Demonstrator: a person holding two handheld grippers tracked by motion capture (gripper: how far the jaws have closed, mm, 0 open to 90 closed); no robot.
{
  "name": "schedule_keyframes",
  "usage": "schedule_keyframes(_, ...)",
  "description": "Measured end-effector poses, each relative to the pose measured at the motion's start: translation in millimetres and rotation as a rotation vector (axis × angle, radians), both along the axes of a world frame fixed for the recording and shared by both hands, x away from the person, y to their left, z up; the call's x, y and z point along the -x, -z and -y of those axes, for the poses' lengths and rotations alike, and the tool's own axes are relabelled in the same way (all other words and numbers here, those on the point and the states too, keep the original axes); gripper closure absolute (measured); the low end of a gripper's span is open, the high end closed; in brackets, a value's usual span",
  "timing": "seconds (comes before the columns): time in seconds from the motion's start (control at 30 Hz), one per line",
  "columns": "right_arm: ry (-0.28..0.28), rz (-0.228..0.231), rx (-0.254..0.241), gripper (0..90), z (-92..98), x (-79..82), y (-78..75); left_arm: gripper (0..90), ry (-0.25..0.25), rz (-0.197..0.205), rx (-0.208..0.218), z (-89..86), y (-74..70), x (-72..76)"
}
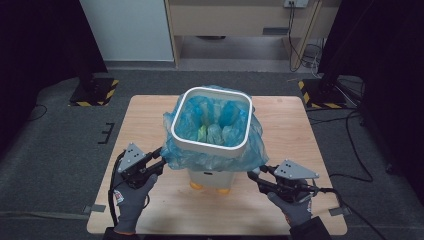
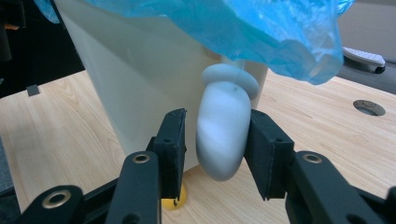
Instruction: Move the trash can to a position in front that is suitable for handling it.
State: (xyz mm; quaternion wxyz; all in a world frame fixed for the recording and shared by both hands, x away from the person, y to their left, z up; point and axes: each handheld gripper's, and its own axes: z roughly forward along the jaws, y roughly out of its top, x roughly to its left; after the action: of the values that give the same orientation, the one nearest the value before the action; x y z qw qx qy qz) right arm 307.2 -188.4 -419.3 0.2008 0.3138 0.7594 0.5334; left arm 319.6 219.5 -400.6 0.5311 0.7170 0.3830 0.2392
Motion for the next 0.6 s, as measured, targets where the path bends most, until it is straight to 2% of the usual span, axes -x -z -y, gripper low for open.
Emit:
schedule_keyframes(0.2,0.027,-0.006,-0.042,51.1,11.5,-0.3,-2.3,61.2,-0.001,-0.007,-0.004,-1.0,1.0,3.6)
schedule_keyframes(0.33,0.038,0.002,-0.039,46.9,15.7,1.9,-4.7,57.4,-0.009,-0.011,-0.004,-3.6,2.0,5.9)
schedule_keyframes(0.37,0.043,0.005,-0.043,43.1,17.0,2.8,-5.6,55.2,-0.014,-0.011,-0.002,-4.5,3.0,6.7)
schedule_keyframes(0.6,0.061,0.017,-0.020,38.8,18.7,2.5,-6.4,49.9,-0.042,-0.013,-0.009,-13.2,9.3,13.8)
